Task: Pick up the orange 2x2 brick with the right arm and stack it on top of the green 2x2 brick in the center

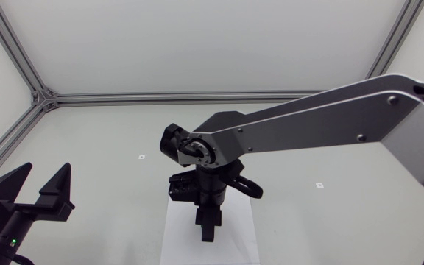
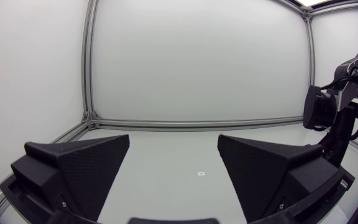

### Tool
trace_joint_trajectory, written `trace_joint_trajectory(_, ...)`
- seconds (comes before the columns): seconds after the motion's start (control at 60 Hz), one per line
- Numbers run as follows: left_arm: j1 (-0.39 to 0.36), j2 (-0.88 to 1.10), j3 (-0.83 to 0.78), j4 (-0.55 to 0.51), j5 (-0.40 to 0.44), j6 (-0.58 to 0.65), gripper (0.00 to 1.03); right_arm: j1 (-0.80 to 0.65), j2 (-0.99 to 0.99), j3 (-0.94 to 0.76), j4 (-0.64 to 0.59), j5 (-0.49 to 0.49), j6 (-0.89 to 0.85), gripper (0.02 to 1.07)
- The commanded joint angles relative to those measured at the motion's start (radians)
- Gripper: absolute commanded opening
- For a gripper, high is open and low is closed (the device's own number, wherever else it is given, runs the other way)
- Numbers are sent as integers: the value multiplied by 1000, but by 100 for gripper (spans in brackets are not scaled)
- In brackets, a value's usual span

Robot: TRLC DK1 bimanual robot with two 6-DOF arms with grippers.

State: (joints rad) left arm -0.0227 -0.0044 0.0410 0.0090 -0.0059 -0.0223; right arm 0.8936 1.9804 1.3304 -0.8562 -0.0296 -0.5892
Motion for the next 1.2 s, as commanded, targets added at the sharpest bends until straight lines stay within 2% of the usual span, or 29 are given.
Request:
trace_joint_trajectory(0.0, 3, -8, -41, -15, 4, 13, 99, -12, 100, -88, 14, 17, -37, 34)
trace_joint_trajectory(1.183, 3, -8, -41, -14, 4, 13, 99, 13, 64, -63, -55, 26, -110, 36)
